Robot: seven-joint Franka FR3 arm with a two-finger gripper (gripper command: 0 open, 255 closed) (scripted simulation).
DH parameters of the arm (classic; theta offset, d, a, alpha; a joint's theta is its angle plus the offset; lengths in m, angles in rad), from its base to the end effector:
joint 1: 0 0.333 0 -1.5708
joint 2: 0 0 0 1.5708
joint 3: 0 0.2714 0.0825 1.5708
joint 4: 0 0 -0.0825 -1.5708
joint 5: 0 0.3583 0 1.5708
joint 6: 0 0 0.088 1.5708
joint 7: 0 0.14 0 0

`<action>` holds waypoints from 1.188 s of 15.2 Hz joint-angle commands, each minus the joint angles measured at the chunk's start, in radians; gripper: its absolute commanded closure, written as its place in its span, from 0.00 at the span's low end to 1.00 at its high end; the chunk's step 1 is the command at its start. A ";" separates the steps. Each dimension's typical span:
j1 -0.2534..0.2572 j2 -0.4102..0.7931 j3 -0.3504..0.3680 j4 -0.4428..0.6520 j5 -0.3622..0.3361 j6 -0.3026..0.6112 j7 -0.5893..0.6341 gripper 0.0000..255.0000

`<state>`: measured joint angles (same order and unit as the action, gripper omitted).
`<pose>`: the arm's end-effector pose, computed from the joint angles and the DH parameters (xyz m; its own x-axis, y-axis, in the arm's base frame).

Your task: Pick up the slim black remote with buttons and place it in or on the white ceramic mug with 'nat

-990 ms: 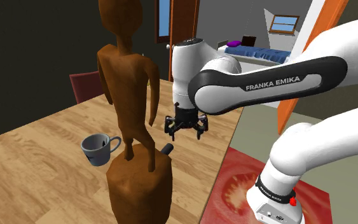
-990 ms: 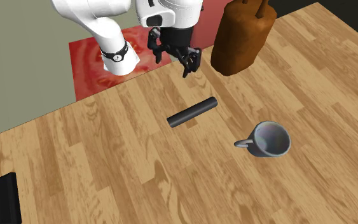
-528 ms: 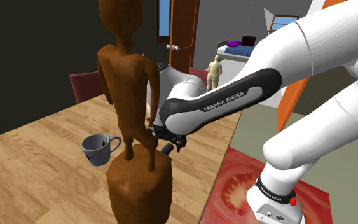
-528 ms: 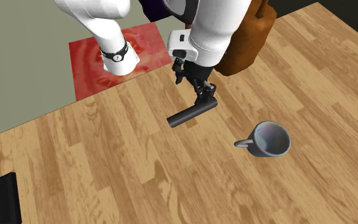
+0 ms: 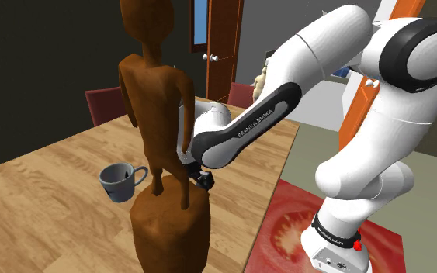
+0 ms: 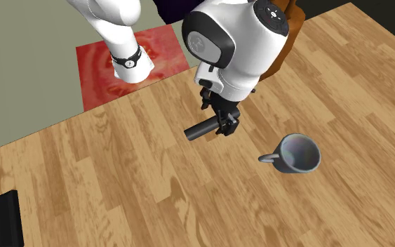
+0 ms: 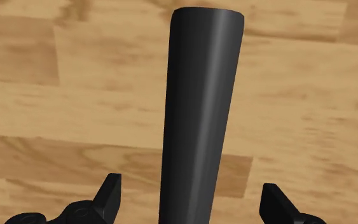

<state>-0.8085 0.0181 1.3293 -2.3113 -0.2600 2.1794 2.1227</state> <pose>0.4177 0.2217 0.2725 0.1338 -0.9654 0.2237 -0.9910 -0.1292 0.0353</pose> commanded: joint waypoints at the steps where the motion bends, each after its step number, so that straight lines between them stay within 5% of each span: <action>1: 0.008 0.063 -0.008 -0.008 -0.080 0.012 0.060 0.00; 3: 0.043 0.122 -0.049 -0.019 -0.155 0.028 0.113 0.00; 11: 0.047 0.120 -0.052 -0.019 -0.153 0.028 0.111 0.00; 12: 0.047 0.120 -0.052 -0.019 -0.153 0.028 0.111 1.00; 18: 0.044 0.115 -0.049 -0.021 -0.148 0.029 0.109 1.00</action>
<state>-0.7672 0.1285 1.2826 -2.3227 -0.4074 2.2159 2.2293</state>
